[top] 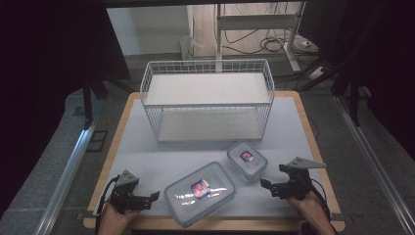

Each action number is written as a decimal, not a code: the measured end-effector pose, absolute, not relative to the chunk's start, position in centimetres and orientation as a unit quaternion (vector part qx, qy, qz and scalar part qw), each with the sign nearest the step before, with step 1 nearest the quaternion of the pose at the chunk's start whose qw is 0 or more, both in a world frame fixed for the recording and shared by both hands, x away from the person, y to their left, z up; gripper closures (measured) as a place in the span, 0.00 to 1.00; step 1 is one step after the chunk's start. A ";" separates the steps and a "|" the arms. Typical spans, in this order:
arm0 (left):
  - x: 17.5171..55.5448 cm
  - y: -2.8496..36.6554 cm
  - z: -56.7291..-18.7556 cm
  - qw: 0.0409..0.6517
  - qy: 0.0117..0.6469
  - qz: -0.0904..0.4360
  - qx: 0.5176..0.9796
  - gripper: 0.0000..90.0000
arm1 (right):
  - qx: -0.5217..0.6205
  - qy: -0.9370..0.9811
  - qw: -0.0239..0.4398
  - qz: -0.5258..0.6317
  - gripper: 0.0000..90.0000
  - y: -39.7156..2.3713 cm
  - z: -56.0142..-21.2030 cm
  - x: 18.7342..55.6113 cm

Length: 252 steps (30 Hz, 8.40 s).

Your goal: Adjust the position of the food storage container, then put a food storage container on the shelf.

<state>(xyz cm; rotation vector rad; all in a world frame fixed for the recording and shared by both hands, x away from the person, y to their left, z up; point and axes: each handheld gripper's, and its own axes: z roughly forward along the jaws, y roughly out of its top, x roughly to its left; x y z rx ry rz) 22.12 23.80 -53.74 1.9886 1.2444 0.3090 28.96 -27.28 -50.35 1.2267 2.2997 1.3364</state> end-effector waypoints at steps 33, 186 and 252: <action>20.9 22.5 -52.7 0.385 0.454 0.181 0.783 0.08 | 0.378 0.822 0.115 0.411 0.48 -26.9 -48.9 29.4; 29.2 14.9 -52.2 0.372 0.483 0.091 0.787 1.00 | 0.335 0.873 0.065 0.350 1.00 -20.5 -50.2 28.2; 23.7 19.8 -51.0 0.392 0.439 0.136 0.797 0.02 | 0.337 0.840 0.109 0.410 0.04 -23.7 -48.5 29.8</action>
